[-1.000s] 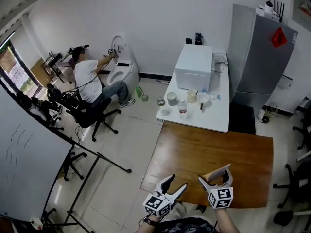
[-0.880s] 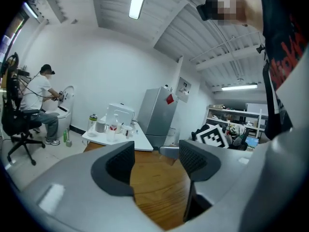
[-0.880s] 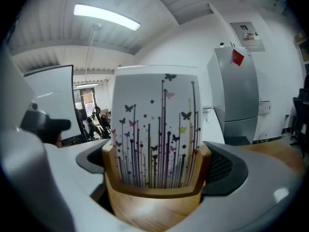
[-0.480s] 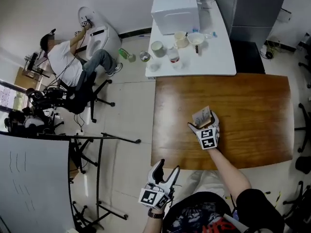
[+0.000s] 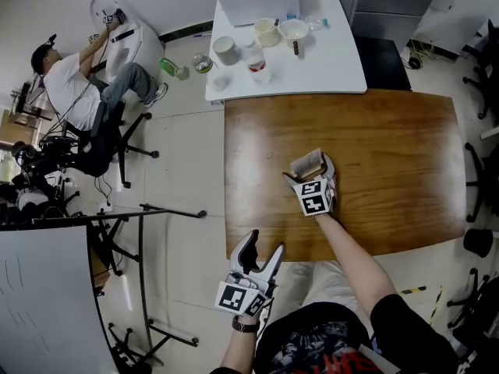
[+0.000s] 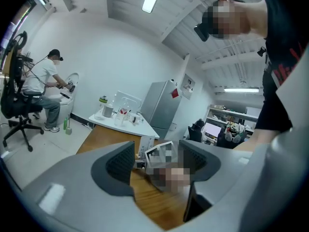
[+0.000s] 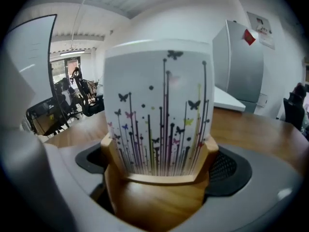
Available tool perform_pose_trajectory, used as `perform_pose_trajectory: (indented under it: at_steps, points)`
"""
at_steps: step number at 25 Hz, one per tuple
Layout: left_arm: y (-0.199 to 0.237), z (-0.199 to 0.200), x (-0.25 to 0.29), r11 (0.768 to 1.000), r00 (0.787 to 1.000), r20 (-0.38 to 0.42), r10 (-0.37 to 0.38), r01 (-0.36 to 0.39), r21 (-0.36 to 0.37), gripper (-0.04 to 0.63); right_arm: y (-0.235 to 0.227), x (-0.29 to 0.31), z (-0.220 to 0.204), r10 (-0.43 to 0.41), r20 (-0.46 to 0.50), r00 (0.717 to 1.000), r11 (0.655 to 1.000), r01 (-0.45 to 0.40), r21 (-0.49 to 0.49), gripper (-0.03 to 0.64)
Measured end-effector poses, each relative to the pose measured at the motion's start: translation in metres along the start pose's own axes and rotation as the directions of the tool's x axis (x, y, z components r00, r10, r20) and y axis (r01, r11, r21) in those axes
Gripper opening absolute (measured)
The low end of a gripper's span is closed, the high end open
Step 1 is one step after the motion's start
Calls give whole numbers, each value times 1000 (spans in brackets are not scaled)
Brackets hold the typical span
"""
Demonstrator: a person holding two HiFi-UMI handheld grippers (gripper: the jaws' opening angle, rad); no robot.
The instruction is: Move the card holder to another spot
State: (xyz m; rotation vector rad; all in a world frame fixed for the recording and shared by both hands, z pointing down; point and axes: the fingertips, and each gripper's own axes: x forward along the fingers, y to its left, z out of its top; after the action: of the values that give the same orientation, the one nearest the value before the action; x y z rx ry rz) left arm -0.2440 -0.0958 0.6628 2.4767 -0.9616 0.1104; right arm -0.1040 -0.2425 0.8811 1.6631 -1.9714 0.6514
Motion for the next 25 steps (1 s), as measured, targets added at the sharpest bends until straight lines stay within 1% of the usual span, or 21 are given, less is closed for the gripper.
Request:
perform_pose_trajectory:
  at_steps: [3, 5, 7, 9, 11, 12, 15, 17, 19, 20, 21, 22, 23, 25]
  points:
    - [-10, 12, 6, 1000, 1000, 12, -25, 25, 12, 293, 8, -18, -21, 52, -62, 997, 998, -50, 31, 581]
    - [-14, 17, 7, 999, 999, 12, -39, 39, 16, 293, 7, -47, -37, 65, -64, 996, 996, -61, 64, 581]
    - [-18, 18, 8, 998, 998, -12, -56, 57, 23, 293, 0, -87, -53, 68, -46, 997, 991, -62, 121, 580]
    - [-23, 12, 10, 996, 996, -53, -77, 78, 33, 292, -10, -135, -62, 73, -19, 997, 977, -68, 203, 580]
    - [-28, 12, 17, 993, 993, -69, -101, 104, 48, 291, -29, -186, -55, 50, 39, 998, 963, -58, 265, 573]
    - [-31, 18, 23, 992, 992, -65, -112, 115, 57, 291, -43, -210, -45, 21, 75, 997, 961, -41, 275, 552]
    - [-51, 43, 40, 988, 991, -50, -128, 131, 78, 284, -84, -284, -7, -60, 174, 983, 969, 15, 247, 442]
    - [-66, 57, 50, 985, 989, -40, -142, 145, 92, 281, -105, -329, 22, -109, 243, 964, 975, 56, 216, 378]
    - [-84, 70, 61, 981, 987, -25, -160, 162, 111, 279, -126, -371, 49, -174, 321, 931, 973, 111, 203, 236]
    - [-93, 75, 64, 979, 986, -18, -166, 166, 116, 277, -135, -390, 58, -201, 356, 913, 970, 134, 204, 148]
    - [-101, 80, 68, 979, 986, -10, -167, 167, 116, 272, -142, -407, 66, -222, 384, 896, 967, 151, 205, 94]
    - [-109, 85, 71, 979, 986, -1, -168, 167, 113, 270, -149, -421, 71, -238, 404, 883, 964, 164, 207, 63]
    - [-116, 88, 73, 980, 985, 9, -170, 168, 111, 267, -156, -433, 74, -251, 418, 873, 961, 176, 212, 7]
    - [-128, 90, 75, 979, 984, 24, -174, 171, 111, 264, -169, -451, 78, -274, 432, 859, 956, 195, 219, 0]
